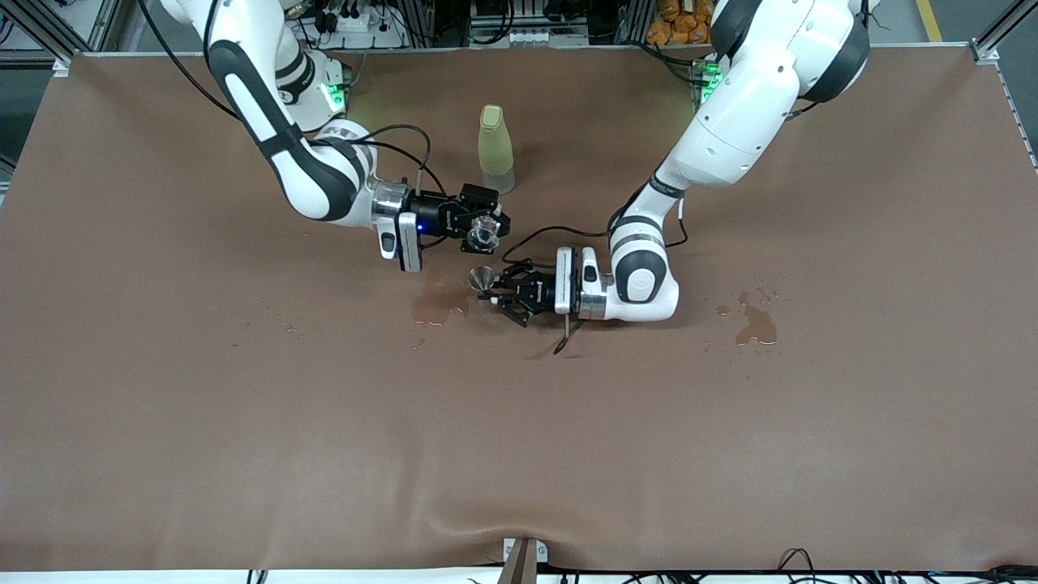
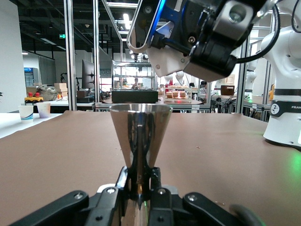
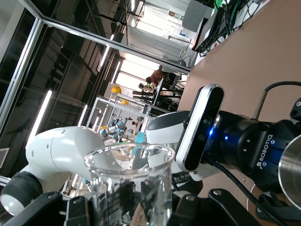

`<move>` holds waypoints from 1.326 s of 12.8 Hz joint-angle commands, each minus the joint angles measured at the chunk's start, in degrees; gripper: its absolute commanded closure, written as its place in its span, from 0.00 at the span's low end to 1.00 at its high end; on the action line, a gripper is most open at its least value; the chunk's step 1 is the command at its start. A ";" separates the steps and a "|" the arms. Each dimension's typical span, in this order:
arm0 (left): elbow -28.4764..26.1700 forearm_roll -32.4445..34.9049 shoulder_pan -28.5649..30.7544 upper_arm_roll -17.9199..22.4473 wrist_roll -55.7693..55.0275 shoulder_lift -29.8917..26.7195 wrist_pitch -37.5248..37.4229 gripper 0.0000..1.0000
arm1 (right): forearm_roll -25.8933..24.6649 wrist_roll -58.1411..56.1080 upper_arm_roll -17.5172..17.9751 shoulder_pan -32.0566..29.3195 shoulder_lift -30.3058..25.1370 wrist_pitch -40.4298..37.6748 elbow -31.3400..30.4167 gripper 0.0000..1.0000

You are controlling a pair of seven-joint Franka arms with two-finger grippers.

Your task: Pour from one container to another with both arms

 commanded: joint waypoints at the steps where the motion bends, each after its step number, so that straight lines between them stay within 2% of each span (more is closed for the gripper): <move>1: -3.33 -1.07 0.54 -0.26 1.53 -2.80 -0.58 1.00 | 1.35 2.99 0.01 0.51 -1.33 0.45 -0.11 1.00; 10: -3.86 -1.07 1.59 -0.26 1.53 -2.97 -1.64 1.00 | 1.35 5.98 0.01 0.51 -1.42 0.54 -0.11 1.00; 17: -3.51 -1.07 1.51 -0.26 1.44 -2.80 -1.72 1.00 | 1.35 15.82 0.53 0.51 -2.12 0.45 -0.02 1.00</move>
